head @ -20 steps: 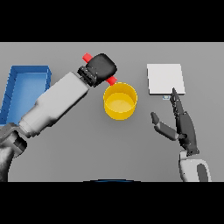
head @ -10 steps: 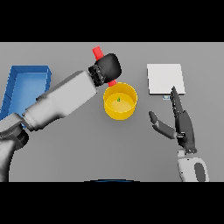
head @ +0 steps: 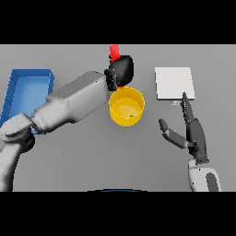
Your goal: Pick up the red beaker and tilt it to pour out 1 green nut into yellow bowl. Pick up the yellow bowl and place it on the metallic measuring scale.
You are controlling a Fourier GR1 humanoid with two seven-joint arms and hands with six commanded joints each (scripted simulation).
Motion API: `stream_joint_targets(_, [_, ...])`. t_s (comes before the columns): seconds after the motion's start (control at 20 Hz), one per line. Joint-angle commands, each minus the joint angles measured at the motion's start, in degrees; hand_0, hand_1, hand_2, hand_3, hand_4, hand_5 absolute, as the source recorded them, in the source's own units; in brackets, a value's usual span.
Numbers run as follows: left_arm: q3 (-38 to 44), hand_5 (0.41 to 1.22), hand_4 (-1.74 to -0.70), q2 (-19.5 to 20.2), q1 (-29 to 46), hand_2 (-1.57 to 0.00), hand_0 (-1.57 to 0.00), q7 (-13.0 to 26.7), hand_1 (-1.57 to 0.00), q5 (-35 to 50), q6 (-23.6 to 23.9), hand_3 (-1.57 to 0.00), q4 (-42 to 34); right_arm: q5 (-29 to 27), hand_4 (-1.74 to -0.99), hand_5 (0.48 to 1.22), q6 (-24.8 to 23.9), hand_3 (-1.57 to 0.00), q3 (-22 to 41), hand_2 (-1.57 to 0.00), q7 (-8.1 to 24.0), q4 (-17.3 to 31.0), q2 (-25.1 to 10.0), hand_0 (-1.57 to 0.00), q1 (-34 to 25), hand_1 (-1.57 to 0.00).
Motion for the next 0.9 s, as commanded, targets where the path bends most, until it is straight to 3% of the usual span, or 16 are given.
stream_joint_targets(0.0, [-0.8, 1.221, -1.73, 0.1, -1.1, -1.57, -1.57, -1.4, -1.57, -0.8, 0.6, -1.57, 0.1, 0.0, -1.128, 0.575, -0.2, 0.00, -0.2, 0.00, -0.1, 0.3, 0.0, 0.00, -0.1, 0.00])
stream_joint_targets(0.15, [-1.0, 1.221, -1.73, -0.3, -7.1, -1.57, -1.57, -3.6, -1.57, -2.3, 0.9, -1.57, 1.9, 0.1, -1.137, 0.568, -0.4, 0.00, 0.0, 0.00, 0.4, -0.4, 0.2, 0.00, -0.2, 0.00])
stream_joint_targets(0.4, [5.5, 1.221, -1.72, 4.0, -16.5, -1.57, -1.57, -4.2, -1.57, -0.4, 3.0, -1.57, 7.7, 0.4, -1.131, 0.553, -0.4, 0.00, 0.3, 0.00, 0.7, 0.4, 0.4, 0.00, -1.4, 0.00])
stream_joint_targets(0.6, [17.4, 1.221, -1.73, 7.4, -21.6, -1.57, -1.57, 0.8, -1.57, 7.4, 1.7, -1.57, 17.0, -0.3, -1.104, 0.563, 0.7, 0.00, 0.9, 0.00, -0.4, 0.9, 0.7, 0.00, -1.3, 0.00])
stream_joint_targets(0.75, [31.8, 1.221, -1.73, 12.4, -22.1, -1.57, -1.57, 6.2, -1.57, 19.7, -1.2, -1.51, 22.9, -1.1, -1.105, 0.578, 1.5, 0.00, 0.5, 0.00, -0.5, 1.0, 0.0, 0.00, -2.0, 0.00])
stream_joint_targets(0.85, [40.3, 1.221, -1.74, 15.7, -20.5, -1.57, -1.57, 7.5, -1.57, 27.8, -0.5, -1.52, 26.2, -1.8, -1.116, 0.582, 1.9, 0.00, 0.1, 0.00, -0.5, 1.6, -0.4, 0.00, -2.8, 0.00])
